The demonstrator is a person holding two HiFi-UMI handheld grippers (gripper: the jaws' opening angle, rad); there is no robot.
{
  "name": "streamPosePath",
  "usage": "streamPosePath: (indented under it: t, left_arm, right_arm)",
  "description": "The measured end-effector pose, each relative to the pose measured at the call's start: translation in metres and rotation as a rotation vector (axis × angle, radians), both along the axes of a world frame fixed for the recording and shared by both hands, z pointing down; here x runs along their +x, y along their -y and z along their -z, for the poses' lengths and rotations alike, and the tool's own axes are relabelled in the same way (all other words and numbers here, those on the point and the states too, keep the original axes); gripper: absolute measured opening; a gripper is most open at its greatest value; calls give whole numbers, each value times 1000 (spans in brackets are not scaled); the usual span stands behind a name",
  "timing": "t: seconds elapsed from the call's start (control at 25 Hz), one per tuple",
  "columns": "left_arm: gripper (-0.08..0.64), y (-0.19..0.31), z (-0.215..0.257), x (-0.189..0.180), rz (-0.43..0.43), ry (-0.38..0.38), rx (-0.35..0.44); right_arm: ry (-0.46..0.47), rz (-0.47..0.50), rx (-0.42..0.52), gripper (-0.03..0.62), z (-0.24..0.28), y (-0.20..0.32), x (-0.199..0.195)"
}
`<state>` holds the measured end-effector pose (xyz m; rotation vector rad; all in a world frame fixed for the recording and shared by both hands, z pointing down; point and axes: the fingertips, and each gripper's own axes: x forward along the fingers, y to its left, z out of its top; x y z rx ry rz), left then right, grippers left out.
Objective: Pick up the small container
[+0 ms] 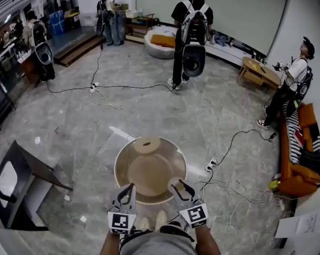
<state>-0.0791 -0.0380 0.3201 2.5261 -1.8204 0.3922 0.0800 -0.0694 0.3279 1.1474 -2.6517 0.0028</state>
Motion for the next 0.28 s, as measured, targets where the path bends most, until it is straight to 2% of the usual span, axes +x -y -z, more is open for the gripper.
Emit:
streamPosePath:
  t: [0.28]
  left_arm:
    - [15, 3, -6, 4, 2, 1, -7]
  right_arm:
    - [-1, 4, 2, 137, -2, 4, 2]
